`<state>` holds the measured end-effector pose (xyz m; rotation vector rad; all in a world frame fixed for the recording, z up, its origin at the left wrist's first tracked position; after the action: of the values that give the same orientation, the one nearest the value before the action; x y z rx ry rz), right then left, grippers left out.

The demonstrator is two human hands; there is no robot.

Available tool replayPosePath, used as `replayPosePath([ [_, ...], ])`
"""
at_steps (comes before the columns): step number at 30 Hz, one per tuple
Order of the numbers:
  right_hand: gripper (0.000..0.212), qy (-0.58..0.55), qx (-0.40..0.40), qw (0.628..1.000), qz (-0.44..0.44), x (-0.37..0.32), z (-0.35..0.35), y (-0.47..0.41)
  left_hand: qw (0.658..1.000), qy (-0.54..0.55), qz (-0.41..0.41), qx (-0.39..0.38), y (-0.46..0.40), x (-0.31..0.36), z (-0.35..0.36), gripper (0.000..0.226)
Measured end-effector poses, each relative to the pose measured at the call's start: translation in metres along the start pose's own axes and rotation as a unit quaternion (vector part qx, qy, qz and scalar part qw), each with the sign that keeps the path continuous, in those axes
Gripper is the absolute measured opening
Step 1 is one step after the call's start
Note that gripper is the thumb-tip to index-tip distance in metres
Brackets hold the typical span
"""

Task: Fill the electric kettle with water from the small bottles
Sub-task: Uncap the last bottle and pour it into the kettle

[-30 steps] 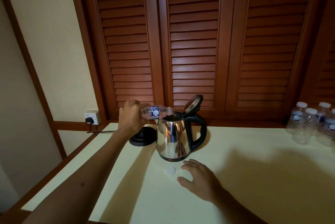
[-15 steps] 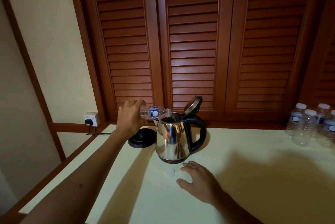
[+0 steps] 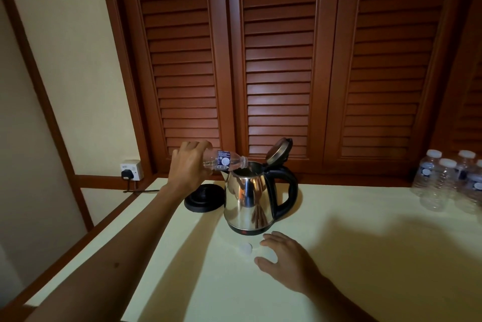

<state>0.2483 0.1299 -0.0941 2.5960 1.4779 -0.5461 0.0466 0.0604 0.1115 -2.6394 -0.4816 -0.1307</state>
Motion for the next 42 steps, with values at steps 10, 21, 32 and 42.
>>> replayPosePath([
  [10,0.059,-0.003,-0.001,1.0,0.002,0.0,-0.001,0.0,1.0,-0.012,0.02,0.006,-0.002,0.002,-0.007,0.055],
  [21,0.06,-0.004,-0.004,1.0,0.006,0.0,-0.001,0.001,0.998,-0.049,0.031,0.005,-0.007,0.005,-0.009,0.057],
  [32,0.06,-0.009,-0.007,1.0,0.011,0.0,-0.002,0.001,0.995,-0.072,0.069,0.019,-0.014,0.016,-0.01,0.06],
  [42,0.067,-0.035,0.025,0.999,0.003,0.001,-0.004,0.004,0.999,-0.041,0.026,0.015,-0.004,-0.008,0.011,0.062],
])
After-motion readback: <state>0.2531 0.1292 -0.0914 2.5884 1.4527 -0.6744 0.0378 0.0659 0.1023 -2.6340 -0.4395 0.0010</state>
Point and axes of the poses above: each hand's wrist, its own y-axis away from the middle knuckle, its own z-axis out of the palm, x = y × z, the point moved 10 cm from there along -y, towards the middle knuckle, and after that the axes turned 15 degrees about -x, right-handed, at the moved point
